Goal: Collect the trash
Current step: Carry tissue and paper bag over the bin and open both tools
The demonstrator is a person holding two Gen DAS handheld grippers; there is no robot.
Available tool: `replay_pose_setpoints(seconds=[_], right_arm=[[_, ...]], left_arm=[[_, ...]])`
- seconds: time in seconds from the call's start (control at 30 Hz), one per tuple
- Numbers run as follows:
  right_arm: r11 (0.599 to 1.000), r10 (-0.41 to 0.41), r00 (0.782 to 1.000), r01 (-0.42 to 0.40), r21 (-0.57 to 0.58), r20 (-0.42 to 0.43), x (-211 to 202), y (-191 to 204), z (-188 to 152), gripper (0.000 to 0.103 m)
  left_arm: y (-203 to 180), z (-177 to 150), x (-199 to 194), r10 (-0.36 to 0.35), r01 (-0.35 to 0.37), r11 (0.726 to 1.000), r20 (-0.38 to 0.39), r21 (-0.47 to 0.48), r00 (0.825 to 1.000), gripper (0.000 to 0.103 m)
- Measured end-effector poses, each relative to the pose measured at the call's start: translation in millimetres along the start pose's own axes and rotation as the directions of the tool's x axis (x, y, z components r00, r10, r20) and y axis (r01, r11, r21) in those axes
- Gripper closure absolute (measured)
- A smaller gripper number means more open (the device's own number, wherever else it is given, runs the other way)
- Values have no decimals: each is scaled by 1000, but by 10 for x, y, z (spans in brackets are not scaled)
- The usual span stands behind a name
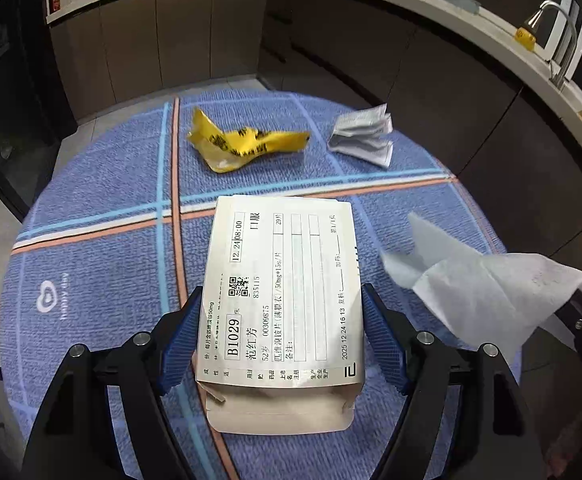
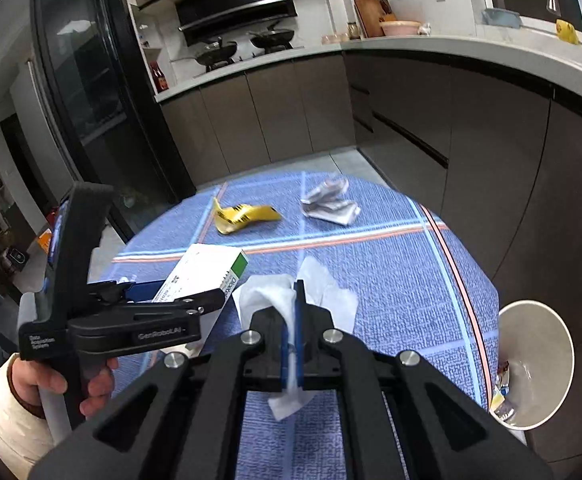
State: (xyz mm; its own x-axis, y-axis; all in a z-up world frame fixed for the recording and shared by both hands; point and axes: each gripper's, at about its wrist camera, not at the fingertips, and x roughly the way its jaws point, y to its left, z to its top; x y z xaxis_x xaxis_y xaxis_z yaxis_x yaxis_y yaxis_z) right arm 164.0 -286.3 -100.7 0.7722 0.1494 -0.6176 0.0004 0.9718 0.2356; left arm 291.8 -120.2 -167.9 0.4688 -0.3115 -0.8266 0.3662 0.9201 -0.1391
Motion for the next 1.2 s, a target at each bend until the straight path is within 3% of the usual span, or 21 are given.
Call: replay_pose_setpoints(seconds=[0.27, 0.67, 0.87, 1.2], right_arm=[[999, 30, 995, -27, -29, 97, -458, 97, 130, 99], [999, 18, 976, -10, -39, 215, -1123, 53, 181, 99], [999, -29, 968, 36, -23, 247, -1411, -93, 99, 99], [986, -160, 942, 139, 90, 294, -1834, -718, -107, 99]], left_arm=[[-103, -52, -716, -37, 42, 998, 93, -53, 995, 31], [-667, -216, -1395, -78, 77, 997, 173, 8, 982, 31], [-944, -281, -1513, -131, 123, 991, 189, 52, 973, 31], [-1618, -225, -1438, -240, 210, 961, 168, 178, 956, 31]])
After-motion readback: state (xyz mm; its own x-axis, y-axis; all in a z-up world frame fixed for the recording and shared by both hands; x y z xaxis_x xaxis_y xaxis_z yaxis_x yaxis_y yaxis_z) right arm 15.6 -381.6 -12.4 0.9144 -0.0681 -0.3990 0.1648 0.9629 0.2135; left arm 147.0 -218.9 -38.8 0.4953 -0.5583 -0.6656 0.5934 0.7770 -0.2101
